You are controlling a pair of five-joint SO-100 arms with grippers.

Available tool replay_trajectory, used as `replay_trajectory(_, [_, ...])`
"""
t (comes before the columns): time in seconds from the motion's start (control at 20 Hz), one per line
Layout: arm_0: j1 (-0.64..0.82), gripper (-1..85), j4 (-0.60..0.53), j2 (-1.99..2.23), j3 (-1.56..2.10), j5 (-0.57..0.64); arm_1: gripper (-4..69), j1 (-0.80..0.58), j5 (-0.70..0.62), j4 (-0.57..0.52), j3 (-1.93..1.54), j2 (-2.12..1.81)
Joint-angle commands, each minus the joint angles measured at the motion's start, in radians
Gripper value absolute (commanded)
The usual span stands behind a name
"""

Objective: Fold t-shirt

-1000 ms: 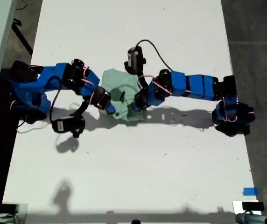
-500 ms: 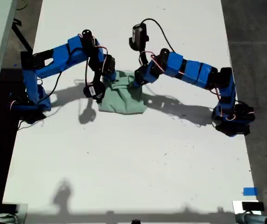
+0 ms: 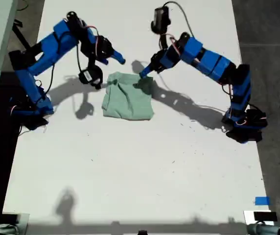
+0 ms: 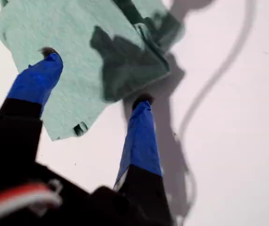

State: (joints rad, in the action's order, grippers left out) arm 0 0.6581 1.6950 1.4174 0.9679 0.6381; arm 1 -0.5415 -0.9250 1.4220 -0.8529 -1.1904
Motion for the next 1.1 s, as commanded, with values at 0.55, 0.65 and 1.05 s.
replay_trajectory(0.55, [0.061,20.4,-0.348,1.264,1.201,-0.196,13.6,-0.262,0.186,-0.049,-1.18,-1.401])
replay_trajectory(0.65, [-0.011,17.4,-0.417,1.388,1.353,-0.273,10.8,-0.196,0.296,-0.083,-1.358,-1.542])
replay_trajectory(1.05, [-0.141,12.0,-0.399,1.867,1.807,-0.431,1.9,0.078,0.719,-0.166,-1.976,-2.174])
